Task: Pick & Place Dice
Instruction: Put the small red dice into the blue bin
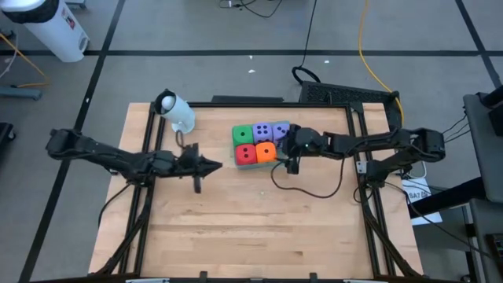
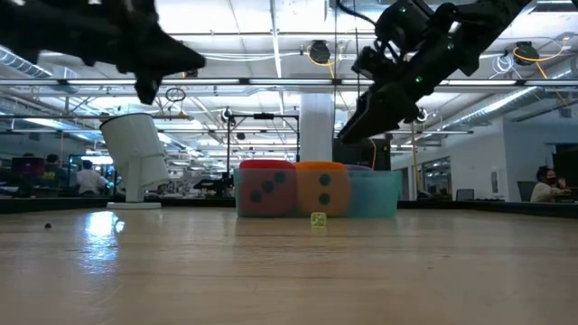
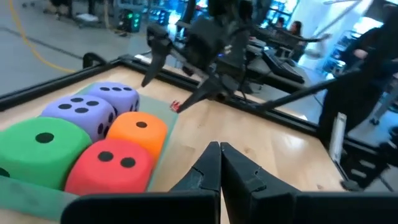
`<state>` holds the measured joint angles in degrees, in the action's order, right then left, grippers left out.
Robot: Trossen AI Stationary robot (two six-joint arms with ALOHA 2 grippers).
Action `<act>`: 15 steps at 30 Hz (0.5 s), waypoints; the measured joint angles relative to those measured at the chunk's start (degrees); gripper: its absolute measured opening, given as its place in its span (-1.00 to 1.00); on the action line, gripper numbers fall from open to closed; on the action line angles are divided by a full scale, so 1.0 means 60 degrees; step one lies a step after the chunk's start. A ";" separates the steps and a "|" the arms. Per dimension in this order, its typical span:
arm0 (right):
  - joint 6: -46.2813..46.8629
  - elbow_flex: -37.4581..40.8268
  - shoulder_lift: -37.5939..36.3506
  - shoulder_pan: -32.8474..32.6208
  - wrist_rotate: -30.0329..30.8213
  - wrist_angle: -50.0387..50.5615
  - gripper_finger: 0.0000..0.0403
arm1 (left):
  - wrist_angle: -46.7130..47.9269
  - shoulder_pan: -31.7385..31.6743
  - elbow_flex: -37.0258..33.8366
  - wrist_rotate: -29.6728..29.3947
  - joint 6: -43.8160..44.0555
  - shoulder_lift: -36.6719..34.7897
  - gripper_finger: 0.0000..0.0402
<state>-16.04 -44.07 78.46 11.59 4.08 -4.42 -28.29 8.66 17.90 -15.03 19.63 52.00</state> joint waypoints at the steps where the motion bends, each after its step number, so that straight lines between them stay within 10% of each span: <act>1: -0.0099 0.0000 -0.0037 0.0046 -0.0207 -0.0176 0.63 | -0.0116 -0.0158 0.0155 0.0089 0.0117 0.0352 -0.99; 15: -0.0618 0.0000 -0.0835 0.0329 -0.0653 0.0014 0.55 | -0.0485 -0.2003 0.4458 0.2905 0.1156 0.5613 -0.99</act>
<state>-19.74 -44.07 73.45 13.56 0.16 -4.34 -31.21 -3.35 44.65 2.40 26.57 85.68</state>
